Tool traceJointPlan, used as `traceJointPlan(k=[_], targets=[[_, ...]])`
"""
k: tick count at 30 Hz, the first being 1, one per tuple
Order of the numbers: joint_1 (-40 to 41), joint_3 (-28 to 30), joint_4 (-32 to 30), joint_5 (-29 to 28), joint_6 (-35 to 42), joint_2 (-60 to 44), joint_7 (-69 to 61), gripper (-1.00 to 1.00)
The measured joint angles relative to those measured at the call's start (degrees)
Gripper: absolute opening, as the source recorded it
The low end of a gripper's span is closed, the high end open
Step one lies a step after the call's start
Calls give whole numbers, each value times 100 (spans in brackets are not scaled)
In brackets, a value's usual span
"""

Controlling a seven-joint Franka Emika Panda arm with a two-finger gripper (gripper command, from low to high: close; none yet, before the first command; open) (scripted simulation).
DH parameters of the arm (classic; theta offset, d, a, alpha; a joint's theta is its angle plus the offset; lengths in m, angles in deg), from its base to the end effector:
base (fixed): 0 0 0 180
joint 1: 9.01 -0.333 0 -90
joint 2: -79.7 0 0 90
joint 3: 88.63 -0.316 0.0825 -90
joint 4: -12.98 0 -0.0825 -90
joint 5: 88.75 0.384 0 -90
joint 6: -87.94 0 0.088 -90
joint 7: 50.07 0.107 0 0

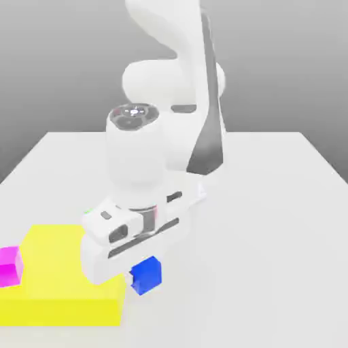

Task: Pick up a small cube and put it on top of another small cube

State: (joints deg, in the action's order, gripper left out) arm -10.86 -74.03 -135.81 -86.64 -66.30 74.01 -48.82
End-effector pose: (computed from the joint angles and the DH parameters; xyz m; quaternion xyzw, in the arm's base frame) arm 0.4296 -0.1007 0.2224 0.9905 -0.1377 -0.0007 0.0045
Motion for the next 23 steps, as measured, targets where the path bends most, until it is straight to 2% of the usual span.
traceJointPlan(k=[12,14,17,18,23], targets=[[1429,884,1251,-64,1573,327,2510,-100],[1526,908,1338,44,1556,211,2661,-100],[1574,832,1283,360,1097,-236,2502,-100],[1603,800,1256,459,941,-382,2436,100],[1603,799,1257,460,941,-382,2436,100]])
